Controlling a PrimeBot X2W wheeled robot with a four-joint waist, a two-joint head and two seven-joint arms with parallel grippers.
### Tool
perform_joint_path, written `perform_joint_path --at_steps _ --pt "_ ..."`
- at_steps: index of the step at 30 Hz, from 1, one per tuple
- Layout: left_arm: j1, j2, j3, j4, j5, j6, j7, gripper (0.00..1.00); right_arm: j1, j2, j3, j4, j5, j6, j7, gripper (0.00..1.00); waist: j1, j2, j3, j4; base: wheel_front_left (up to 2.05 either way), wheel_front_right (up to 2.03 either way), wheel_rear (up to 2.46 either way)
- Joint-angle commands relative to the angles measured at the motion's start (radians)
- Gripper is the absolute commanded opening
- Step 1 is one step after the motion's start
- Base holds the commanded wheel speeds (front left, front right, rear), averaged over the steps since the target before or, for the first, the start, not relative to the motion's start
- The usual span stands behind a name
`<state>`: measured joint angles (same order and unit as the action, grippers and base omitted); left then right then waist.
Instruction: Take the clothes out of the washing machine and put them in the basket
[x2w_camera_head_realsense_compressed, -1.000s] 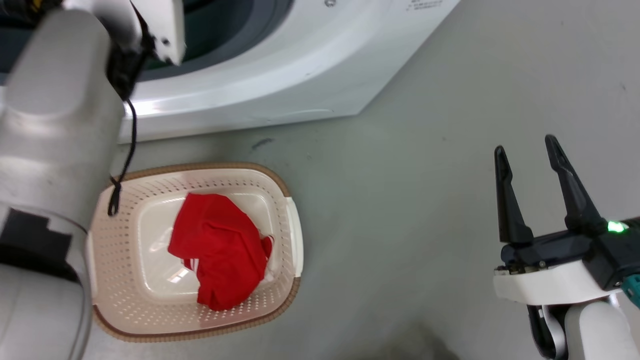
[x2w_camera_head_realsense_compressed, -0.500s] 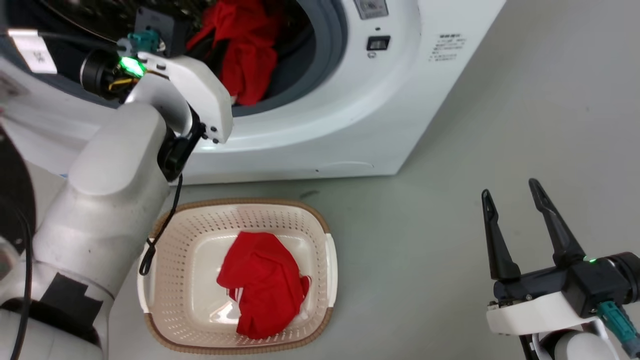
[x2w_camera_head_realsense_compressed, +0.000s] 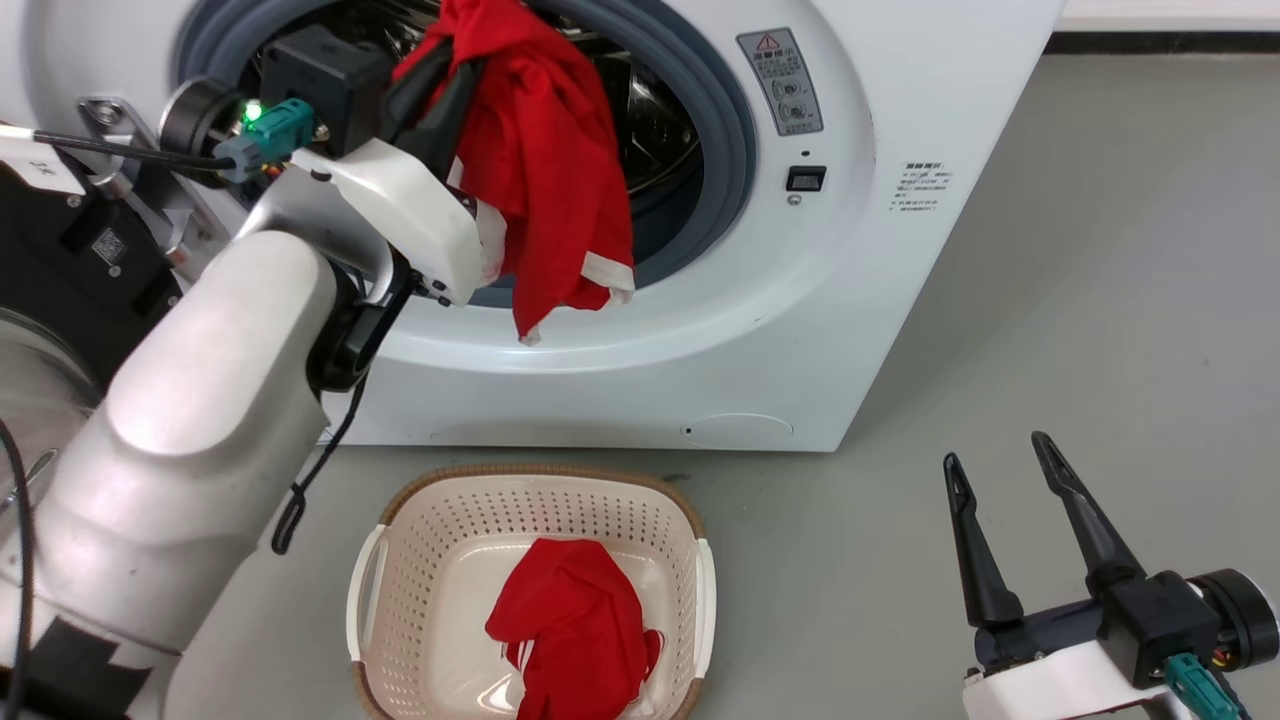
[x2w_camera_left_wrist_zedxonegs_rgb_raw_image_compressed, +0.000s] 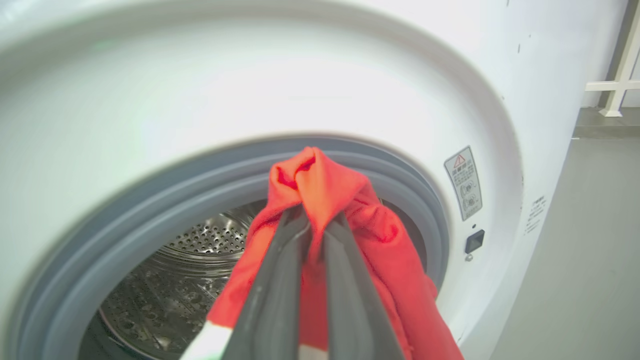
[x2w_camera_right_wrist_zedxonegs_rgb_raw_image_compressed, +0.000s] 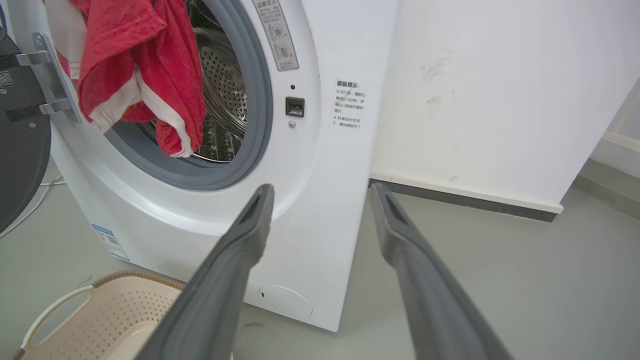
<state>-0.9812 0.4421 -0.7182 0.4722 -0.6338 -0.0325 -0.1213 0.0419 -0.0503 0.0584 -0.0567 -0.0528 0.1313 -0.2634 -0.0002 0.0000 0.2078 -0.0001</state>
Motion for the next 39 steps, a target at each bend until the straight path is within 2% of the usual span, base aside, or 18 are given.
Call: perform_joint_path --at_steps 1,12,23,30,35,39 --pt "0.018 0.022 0.005 -0.052 0.014 0.021 0.003 0.0 0.013 0.0 0.004 0.005 -0.001 -0.001 -0.002 1.0 0.0002 0.0 -0.018 0.005 0.0 0.0 0.0" --pt "0.081 0.126 0.036 -0.371 0.039 0.132 0.044 0.0 0.04 0.0 0.009 0.005 0.007 -0.001 -0.002 1.0 0.0002 0.0 -0.06 -0.002 0.0 0.0 0.0" --pt "0.248 0.175 0.027 -0.548 0.034 0.22 0.037 0.0 0.052 0.0 -0.003 -0.002 0.001 -0.001 -0.002 1.0 0.0002 0.0 -0.058 0.007 0.0 0.0 0.0" --pt "0.39 0.183 -0.003 -0.574 0.007 0.254 0.011 0.0 0.04 0.0 -0.007 -0.006 -0.005 -0.001 -0.002 1.0 0.0002 0.0 -0.038 0.018 0.0 0.0 0.0" --pt "0.463 0.177 -0.033 -0.536 0.001 0.254 -0.009 0.0 0.017 0.0 -0.008 -0.011 -0.012 -0.001 -0.002 1.0 0.0002 0.0 -0.003 0.02 0.0 0.0 0.0" --pt "0.502 0.161 -0.064 -0.464 -0.008 0.235 -0.025 0.0 -0.002 0.0 -0.01 -0.017 -0.017 -0.001 -0.002 1.0 0.0002 0.0 0.04 0.015 0.0 0.0 0.0"
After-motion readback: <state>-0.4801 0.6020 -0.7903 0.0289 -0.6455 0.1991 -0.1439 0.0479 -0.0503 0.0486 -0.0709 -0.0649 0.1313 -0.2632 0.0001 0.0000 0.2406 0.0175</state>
